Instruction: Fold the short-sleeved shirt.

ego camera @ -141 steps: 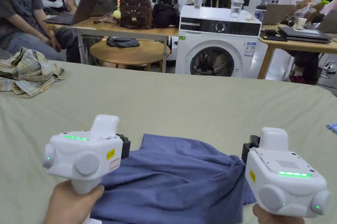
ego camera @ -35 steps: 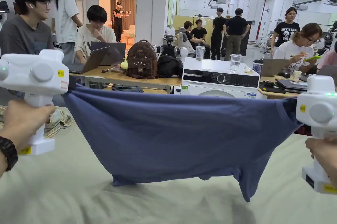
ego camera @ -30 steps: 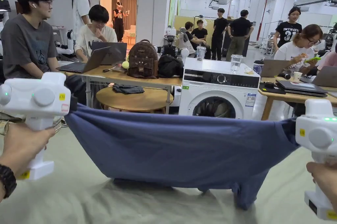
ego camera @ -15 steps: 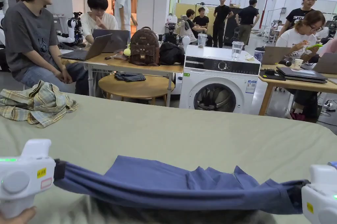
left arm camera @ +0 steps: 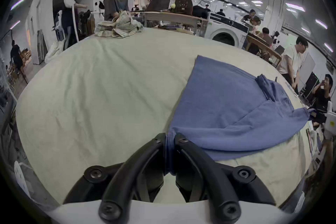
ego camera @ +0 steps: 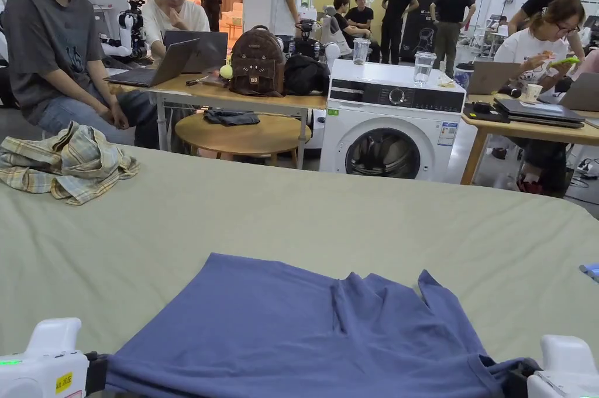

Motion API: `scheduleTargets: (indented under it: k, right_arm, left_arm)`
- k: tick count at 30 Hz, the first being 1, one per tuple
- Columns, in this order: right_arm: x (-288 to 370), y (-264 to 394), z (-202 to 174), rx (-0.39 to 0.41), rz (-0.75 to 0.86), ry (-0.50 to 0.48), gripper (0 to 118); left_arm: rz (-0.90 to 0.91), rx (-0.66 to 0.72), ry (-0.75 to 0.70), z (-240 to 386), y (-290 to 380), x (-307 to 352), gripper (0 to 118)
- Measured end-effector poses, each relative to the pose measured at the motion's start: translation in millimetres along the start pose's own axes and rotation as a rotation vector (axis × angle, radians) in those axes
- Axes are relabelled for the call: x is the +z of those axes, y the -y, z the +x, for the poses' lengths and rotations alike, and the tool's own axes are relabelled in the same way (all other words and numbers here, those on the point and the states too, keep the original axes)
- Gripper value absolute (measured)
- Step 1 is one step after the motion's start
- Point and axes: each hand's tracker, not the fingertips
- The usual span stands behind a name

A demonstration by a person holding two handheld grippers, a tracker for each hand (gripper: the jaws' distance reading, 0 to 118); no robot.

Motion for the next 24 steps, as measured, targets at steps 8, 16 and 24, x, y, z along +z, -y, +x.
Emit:
scheduleTargets:
  k: [8,16,24]
  right_arm:
    - [36,-23,-23,-0.041,0.142,-0.058,51]
    - [57,-30,-50,-0.078,0.222,-0.063,51]
    - [53,-20,-76,-0.108,0.257,-0.125,0]
  left_arm:
    - [0.162,-0.027,0.055,31,-19,38,46]
    - [0.246,-0.117,0.068,73,-20,35,35]
    - [0.292,-0.152,0.030,108,-14,32,0]
